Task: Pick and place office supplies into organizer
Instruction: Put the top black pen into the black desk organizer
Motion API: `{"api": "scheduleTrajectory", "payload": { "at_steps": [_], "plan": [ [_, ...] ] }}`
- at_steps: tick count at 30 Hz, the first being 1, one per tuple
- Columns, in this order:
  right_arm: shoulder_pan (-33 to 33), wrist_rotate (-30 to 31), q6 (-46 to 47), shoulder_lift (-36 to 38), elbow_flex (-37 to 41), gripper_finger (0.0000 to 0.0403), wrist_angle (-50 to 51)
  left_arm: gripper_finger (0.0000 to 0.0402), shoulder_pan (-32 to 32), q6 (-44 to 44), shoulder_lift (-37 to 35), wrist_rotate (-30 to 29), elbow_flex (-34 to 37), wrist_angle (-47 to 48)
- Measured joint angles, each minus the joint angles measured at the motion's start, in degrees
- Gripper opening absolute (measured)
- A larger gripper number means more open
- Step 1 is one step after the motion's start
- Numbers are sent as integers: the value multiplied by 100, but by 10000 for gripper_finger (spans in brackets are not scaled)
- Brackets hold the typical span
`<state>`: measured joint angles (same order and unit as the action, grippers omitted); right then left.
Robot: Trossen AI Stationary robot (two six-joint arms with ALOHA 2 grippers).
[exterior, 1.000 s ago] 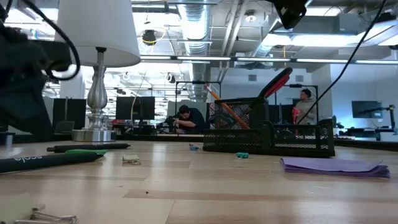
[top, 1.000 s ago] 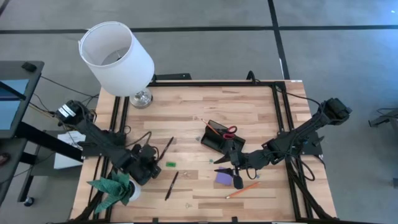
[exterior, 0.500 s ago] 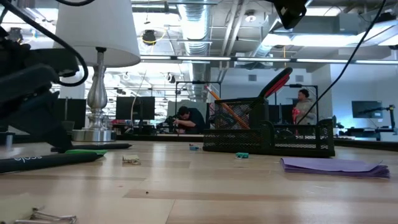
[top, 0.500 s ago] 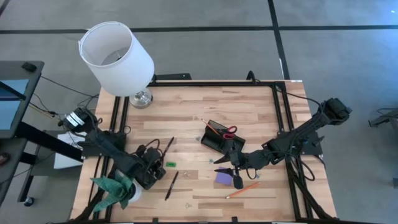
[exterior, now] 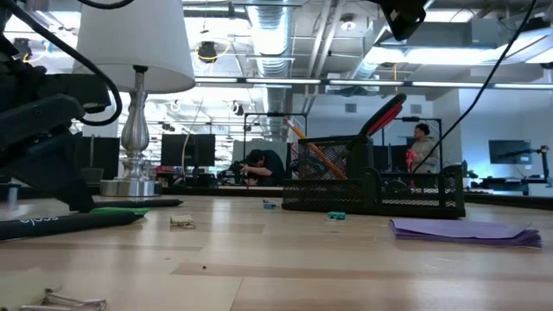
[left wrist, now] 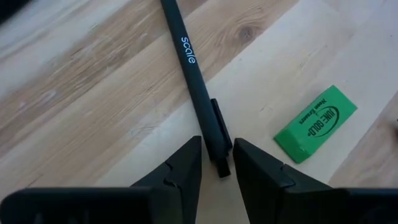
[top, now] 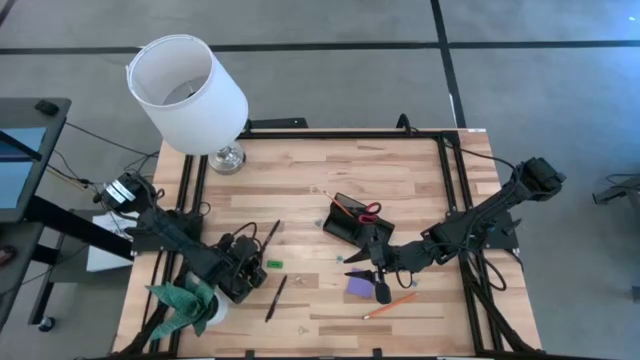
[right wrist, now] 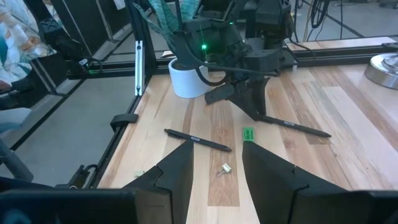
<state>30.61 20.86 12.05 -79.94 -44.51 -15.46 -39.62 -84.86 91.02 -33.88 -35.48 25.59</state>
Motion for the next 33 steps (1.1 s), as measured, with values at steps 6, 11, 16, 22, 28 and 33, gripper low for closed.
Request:
{"api": "scheduleTrajectory", "payload": {
  "at_steps": [6,11,16,22,28,33],
  "plan": [
    [0,0,0,0,0,134,-1,74,92,-129,190,199,-30,174],
    [0,2,0,0,0,134,0,13,87,-120,346,-125,-45,96],
    [0,1,0,0,0,134,-1,6,80,-47,304,-305,-30,-2],
    [0,0,0,0,0,134,-2,2,87,58,165,-570,-35,-17],
    [0,0,0,0,0,134,-1,5,87,81,144,-886,-35,-57],
    [0,0,0,0,0,134,-2,3,114,276,144,-884,-37,-101]
  ]
}}
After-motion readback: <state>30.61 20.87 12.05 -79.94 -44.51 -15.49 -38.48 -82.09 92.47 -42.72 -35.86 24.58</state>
